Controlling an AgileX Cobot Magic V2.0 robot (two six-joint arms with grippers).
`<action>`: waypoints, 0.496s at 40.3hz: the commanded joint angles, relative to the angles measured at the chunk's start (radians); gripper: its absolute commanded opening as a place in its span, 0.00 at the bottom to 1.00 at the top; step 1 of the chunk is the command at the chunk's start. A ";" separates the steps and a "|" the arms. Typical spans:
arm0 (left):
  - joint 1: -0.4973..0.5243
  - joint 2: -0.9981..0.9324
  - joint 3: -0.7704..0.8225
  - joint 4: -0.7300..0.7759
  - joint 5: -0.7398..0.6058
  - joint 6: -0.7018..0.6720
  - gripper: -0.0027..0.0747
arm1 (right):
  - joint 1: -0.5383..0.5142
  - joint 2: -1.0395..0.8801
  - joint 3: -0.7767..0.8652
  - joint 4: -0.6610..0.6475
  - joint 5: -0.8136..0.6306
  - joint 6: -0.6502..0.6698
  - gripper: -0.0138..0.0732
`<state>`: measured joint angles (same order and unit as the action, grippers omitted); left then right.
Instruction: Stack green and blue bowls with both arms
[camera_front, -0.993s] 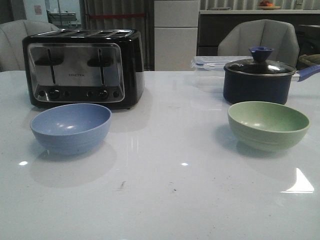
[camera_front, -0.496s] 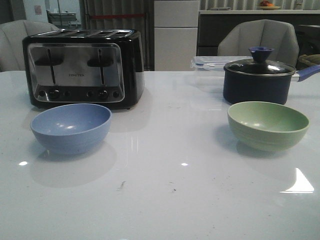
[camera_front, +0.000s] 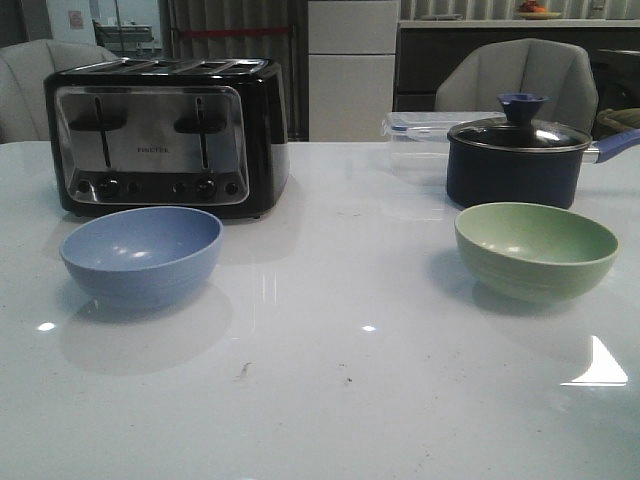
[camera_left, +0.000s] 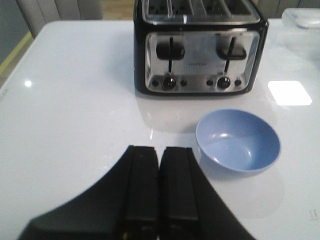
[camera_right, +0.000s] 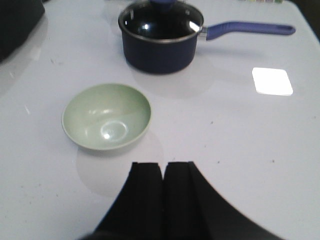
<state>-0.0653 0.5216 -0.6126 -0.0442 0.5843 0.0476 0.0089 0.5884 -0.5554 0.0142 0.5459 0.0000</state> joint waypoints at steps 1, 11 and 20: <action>-0.008 0.052 -0.032 -0.002 -0.067 -0.001 0.15 | -0.003 0.066 -0.036 0.001 -0.055 0.000 0.22; -0.008 0.135 -0.032 -0.002 -0.052 -0.001 0.28 | -0.003 0.229 -0.034 0.002 -0.069 0.000 0.41; -0.008 0.156 -0.032 -0.002 -0.080 -0.001 0.66 | -0.003 0.387 -0.071 0.002 -0.114 0.000 0.81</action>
<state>-0.0653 0.6713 -0.6126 -0.0442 0.5880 0.0476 0.0089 0.9246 -0.5709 0.0142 0.5144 0.0000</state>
